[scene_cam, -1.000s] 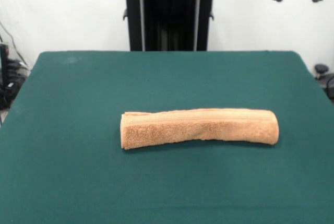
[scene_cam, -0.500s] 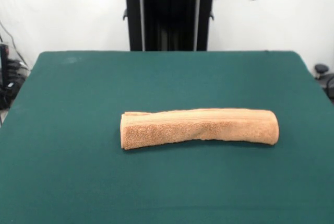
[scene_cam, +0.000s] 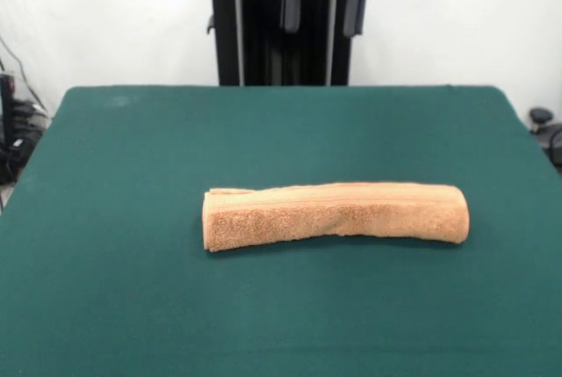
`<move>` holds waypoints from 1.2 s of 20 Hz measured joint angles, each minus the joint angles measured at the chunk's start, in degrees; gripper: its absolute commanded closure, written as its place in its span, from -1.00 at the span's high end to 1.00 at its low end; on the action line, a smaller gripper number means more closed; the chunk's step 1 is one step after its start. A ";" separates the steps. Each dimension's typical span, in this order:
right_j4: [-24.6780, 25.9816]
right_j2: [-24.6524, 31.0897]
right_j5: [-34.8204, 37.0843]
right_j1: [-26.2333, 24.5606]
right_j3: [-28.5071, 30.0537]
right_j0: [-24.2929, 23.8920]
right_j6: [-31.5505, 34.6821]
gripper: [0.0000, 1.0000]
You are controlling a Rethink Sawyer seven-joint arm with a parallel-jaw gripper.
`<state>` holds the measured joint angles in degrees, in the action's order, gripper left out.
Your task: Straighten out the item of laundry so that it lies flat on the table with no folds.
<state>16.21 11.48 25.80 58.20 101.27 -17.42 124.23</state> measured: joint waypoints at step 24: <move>10.86 9.19 0.03 -15.29 -5.11 -2.05 0.00 1.00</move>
<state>27.07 20.67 25.83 42.91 96.17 -19.47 124.23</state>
